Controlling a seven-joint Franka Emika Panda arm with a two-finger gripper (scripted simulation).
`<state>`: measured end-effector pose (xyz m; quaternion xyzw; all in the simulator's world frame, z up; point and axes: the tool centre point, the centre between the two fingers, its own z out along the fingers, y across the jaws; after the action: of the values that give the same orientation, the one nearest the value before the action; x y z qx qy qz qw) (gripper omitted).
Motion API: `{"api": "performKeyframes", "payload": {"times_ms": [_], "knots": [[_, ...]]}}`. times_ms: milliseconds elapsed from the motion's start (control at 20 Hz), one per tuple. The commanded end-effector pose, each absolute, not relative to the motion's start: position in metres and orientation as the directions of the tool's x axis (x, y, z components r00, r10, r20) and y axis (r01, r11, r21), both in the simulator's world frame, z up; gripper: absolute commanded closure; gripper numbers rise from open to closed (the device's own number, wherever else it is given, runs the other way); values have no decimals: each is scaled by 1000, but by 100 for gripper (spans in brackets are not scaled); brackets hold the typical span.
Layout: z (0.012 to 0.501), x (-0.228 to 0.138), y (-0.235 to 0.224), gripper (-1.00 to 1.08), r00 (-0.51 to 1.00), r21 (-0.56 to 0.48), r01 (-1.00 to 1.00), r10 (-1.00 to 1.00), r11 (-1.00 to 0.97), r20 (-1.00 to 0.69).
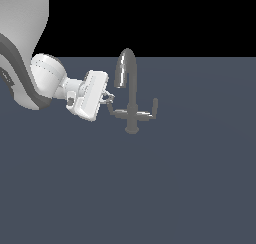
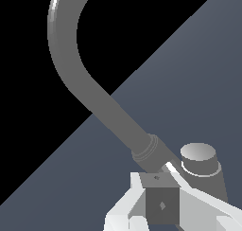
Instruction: Turn on the faucet by rotating a designated handle.
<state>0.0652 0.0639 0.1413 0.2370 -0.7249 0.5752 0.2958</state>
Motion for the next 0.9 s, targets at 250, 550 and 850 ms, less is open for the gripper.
{"api": "performKeyframes", "payload": {"times_ms": [250,550,850], "knots": [[134,44,69,108,-710,-691,-686,-1,226,705],[128,26,74,108,-710,-692,-686,0,227,704],[121,24,74,108,-723,-704,-673,-3,228,691]]}}
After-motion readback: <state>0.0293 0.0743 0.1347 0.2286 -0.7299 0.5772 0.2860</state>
